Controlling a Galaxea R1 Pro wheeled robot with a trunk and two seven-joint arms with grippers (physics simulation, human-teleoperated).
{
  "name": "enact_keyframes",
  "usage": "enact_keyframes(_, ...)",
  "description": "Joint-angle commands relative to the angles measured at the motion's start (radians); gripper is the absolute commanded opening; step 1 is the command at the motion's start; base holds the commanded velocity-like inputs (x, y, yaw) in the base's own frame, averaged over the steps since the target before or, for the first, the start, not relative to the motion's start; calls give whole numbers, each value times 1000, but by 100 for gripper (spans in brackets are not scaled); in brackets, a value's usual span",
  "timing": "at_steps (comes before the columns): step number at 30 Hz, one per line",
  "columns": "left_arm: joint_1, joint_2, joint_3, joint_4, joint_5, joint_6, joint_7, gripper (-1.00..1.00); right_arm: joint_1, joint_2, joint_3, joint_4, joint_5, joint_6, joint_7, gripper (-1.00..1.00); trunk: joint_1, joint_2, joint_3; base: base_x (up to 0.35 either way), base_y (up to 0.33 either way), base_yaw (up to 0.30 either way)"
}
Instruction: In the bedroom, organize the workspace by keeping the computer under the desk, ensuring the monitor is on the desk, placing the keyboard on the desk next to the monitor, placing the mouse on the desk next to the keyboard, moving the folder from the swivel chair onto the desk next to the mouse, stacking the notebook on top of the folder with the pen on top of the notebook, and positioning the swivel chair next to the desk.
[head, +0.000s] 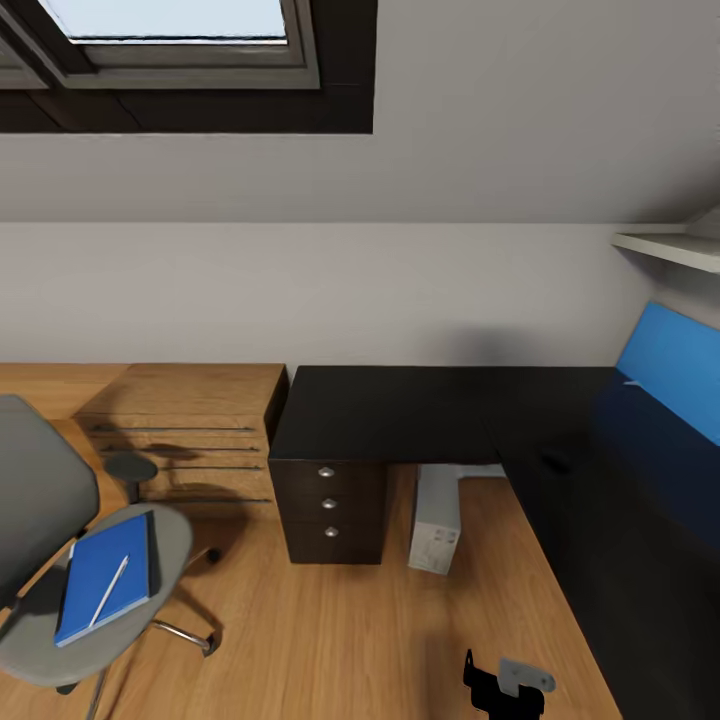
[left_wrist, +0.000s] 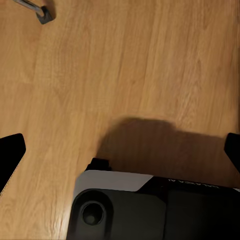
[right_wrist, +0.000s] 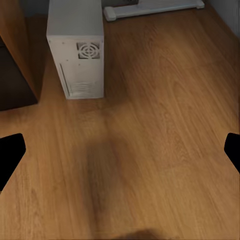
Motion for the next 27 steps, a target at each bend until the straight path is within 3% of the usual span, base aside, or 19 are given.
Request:
enact_keyframes(1,-1,1,-8,0,10,-4,8,100,-1,0,-6,2,11,-3,-7,100,1,-2,-2,329,0,-263)
enact_keyframes(5,-1,0,-8,0,10,-12,7,100,-1,0,-6,2,11,-3,-7,100,1,-2,-2,325,0,-264)
enact_keyframes(11,-1,-1,-10,2,10,-119,8,100,-1,2,-6,2,11,-2,-7,100,1,-2,-2,137,0,-228)
enact_keyframes(14,-1,-2,-11,12,10,-164,8,100,-1,4,-6,3,10,1,-6,100,1,-2,-2,34,0,-81)
enact_keyframes(20,-1,-5,-13,12,10,-189,8,100,-1,12,-5,3,9,5,-6,100,1,-2,-2,13,0,-31)
enact_keyframes(27,-1,-26,-14,-127,10,-178,11,100,-2,46,-4,-13,6,8,-8,100,1,-2,-2,3,0,-6)
